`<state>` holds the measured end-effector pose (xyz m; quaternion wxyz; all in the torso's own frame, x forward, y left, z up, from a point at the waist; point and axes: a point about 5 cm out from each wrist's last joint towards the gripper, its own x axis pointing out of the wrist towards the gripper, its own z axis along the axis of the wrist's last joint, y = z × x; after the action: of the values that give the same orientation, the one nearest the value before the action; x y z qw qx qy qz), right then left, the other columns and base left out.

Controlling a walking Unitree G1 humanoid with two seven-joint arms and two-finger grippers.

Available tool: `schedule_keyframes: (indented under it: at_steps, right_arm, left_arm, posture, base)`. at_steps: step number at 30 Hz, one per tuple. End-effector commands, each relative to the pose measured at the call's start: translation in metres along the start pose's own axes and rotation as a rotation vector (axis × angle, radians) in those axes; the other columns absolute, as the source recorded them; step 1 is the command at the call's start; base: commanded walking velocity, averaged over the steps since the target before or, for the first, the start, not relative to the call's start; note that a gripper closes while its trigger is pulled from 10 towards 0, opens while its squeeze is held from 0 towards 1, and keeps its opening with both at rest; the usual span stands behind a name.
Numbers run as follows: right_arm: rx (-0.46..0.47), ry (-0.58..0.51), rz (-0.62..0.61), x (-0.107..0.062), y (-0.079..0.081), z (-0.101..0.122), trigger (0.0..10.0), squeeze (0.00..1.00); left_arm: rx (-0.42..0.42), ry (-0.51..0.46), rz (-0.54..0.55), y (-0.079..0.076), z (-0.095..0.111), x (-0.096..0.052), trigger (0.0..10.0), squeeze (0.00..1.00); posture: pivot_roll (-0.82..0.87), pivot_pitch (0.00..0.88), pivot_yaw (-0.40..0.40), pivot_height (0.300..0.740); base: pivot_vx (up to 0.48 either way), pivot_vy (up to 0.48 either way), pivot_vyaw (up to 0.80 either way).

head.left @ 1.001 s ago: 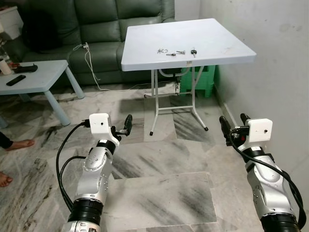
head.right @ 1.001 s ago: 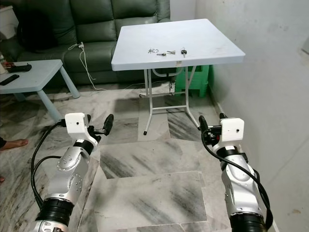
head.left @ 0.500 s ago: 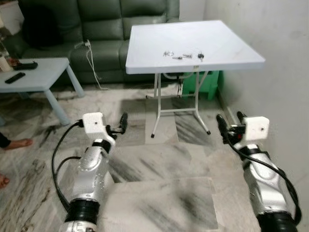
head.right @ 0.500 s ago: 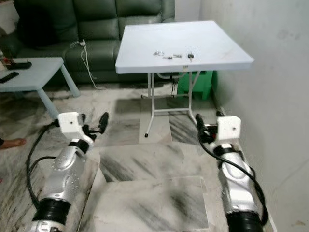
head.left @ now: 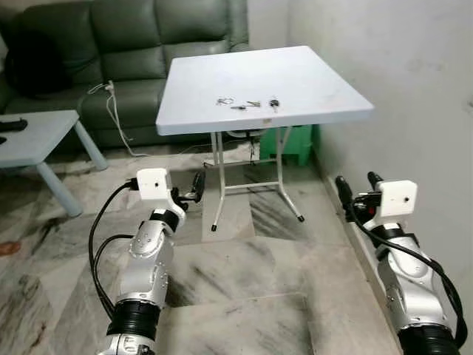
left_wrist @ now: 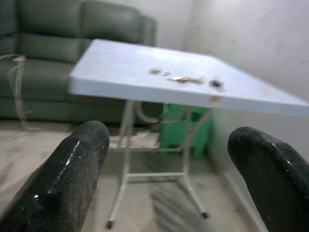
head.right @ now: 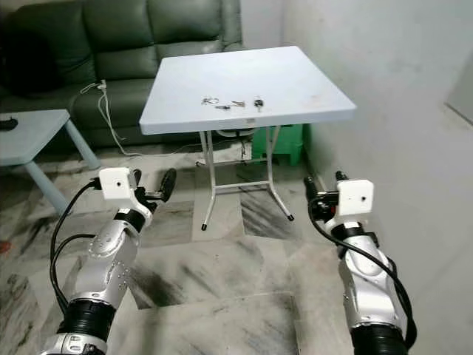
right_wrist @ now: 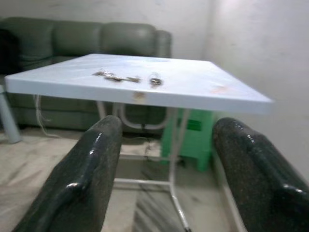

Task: Hang keys on a hook

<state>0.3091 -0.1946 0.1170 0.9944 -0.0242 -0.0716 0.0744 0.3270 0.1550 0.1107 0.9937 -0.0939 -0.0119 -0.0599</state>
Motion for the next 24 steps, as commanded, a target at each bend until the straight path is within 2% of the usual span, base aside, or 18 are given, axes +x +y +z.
schedule_keyframes:
  at_steps: [1,11,14,17,19,24]
  right_arm:
    - [-0.010,0.005,-0.008,-0.0040,-0.0052,-0.0011,10.0,0.00]
    - [-0.022,0.020,0.000,-0.0032,-0.0051,-0.0023,10.0,0.00]
    - [-0.068,0.025,0.013,-0.0025,-0.0042,-0.0017,10.0,0.00]
    - [-0.064,0.022,0.018,-0.0025,-0.0029,-0.0012,10.0,0.00]
    - [-0.087,0.016,0.032,-0.0025,-0.0019,-0.0003,10.0,0.00]
    - [-0.065,0.019,0.027,-0.0025,-0.0021,-0.0011,10.0,0.00]
  left_arm:
    - [0.009,-0.011,-0.014,-0.0040,0.0031,0.0021,10.0,0.00]
    - [0.007,-0.011,-0.012,-0.0045,0.0025,0.0018,10.0,0.00]
    - [0.008,-0.011,-0.015,-0.0049,0.0020,0.0013,10.0,0.00]
    - [0.007,-0.010,-0.013,-0.0052,0.0016,0.0012,10.0,0.00]
    - [0.006,-0.011,-0.012,-0.0054,0.0015,0.0011,10.0,0.00]
    - [0.005,-0.011,-0.012,-0.0054,0.0012,0.0009,10.0,0.00]
  posture:
    - [-0.04,0.000,0.011,0.740]
    - [-0.04,0.000,0.005,0.740]
    - [-0.04,0.000,0.004,0.740]
    - [-0.04,0.000,0.002,0.740]
    - [-0.04,0.000,0.002,0.740]
    - [-0.04,0.000,0.000,0.740]
  base:
    - [0.382,0.000,0.00]
    - [0.384,0.000,0.00]
    - [0.384,0.000,0.00]
    - [0.380,0.000,0.00]
    - [0.386,0.000,0.80]
    - [0.382,0.000,0.80]
